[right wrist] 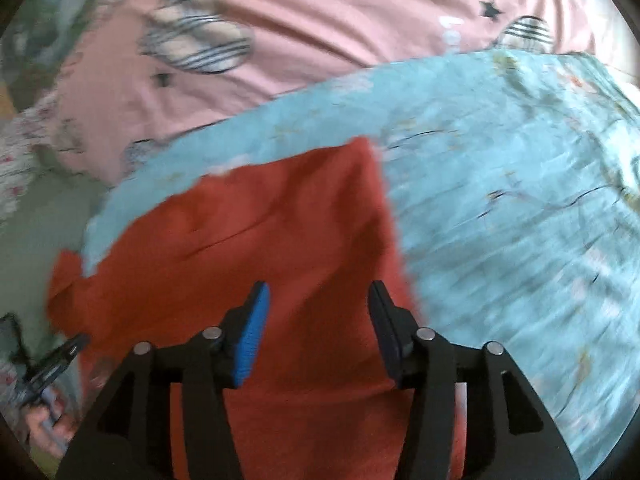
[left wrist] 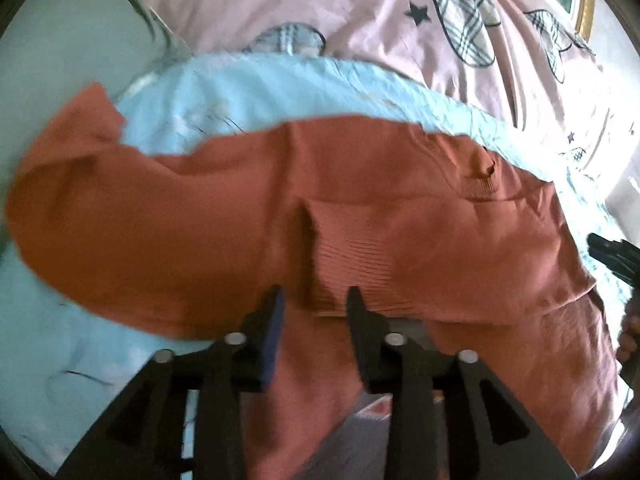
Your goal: Fold small clothes
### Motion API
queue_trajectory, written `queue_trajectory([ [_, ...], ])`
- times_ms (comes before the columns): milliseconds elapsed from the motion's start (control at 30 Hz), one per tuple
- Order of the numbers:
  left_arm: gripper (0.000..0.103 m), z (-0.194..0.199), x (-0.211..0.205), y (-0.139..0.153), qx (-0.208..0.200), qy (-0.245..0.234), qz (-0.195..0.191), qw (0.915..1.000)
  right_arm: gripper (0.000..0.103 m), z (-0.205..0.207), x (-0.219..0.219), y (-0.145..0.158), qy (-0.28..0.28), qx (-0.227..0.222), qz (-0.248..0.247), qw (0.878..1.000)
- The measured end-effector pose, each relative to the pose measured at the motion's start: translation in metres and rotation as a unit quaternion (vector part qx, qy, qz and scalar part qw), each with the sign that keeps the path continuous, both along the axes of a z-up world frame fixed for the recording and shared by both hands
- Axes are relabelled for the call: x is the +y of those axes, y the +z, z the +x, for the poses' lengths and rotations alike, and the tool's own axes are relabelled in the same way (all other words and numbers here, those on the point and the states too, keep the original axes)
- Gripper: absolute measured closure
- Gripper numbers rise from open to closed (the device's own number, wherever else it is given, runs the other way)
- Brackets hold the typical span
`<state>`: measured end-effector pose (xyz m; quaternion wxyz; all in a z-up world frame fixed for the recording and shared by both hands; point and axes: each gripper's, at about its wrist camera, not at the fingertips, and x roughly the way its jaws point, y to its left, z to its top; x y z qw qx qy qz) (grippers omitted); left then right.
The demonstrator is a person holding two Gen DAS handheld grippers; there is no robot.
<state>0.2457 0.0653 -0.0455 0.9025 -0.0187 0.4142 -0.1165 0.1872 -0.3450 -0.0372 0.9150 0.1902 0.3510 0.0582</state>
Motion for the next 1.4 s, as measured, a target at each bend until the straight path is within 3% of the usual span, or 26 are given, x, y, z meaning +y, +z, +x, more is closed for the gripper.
queue_trajectory([
  [67,0.037,-0.003,0.018,0.011,-0.020,0.030,0.032,0.9988,0.047,-0.011,0.016,0.000,0.029,0.003,0.013,0.999],
  [233,0.033,0.018,0.075,0.035,-0.053,0.114,0.089,0.9881,0.047,-0.027,0.059,-0.011,0.084,0.029,0.026,0.996],
  [333,0.019,0.046,0.100,0.038,-0.060,0.146,0.150,0.9760,0.047,-0.032,0.074,-0.016,0.103,0.038,0.034,0.993],
  [567,0.016,0.101,0.136,0.017,-0.049,0.208,0.275,0.9375,0.046,-0.029,0.088,-0.022,0.105,0.054,0.037,0.992],
  [633,0.019,0.121,0.143,0.006,-0.033,0.200,0.284,0.9370,0.046,-0.023,0.094,-0.024,0.106,0.060,0.040,0.992],
  [700,0.064,0.136,0.150,0.000,-0.010,0.185,0.264,0.9464,0.046,-0.023,0.096,-0.023,0.109,0.060,0.044,0.991],
  [733,0.099,0.142,0.154,-0.004,0.010,0.179,0.244,0.9531,0.046,-0.023,0.097,-0.023,0.111,0.058,0.044,0.991],
  [767,0.102,0.144,0.160,-0.003,0.024,0.178,0.208,0.9616,0.046,-0.024,0.098,-0.022,0.113,0.055,0.042,0.991],
  [867,0.103,0.128,0.160,0.018,-0.004,0.166,0.113,0.9797,0.046,-0.028,0.100,-0.021,0.116,0.051,0.047,0.991],
  [1000,0.103,0.086,0.136,0.057,-0.055,0.111,0.007,0.9922,0.046,-0.031,0.099,-0.022,0.115,0.052,0.057,0.990],
  [1167,0.103,0.042,0.094,0.097,-0.100,0.048,-0.093,0.9894,0.046,-0.040,0.099,-0.017,0.119,0.044,0.065,0.990],
  [1267,0.103,0.028,0.055,0.105,-0.091,-0.006,-0.146,0.9852,0.046,-0.045,0.098,-0.014,0.121,0.035,0.073,0.989],
  [1400,0.103,0.003,-0.021,0.093,-0.066,-0.080,-0.179,0.9784,0.046,-0.045,0.089,-0.018,0.098,0.034,0.083,0.991],
])
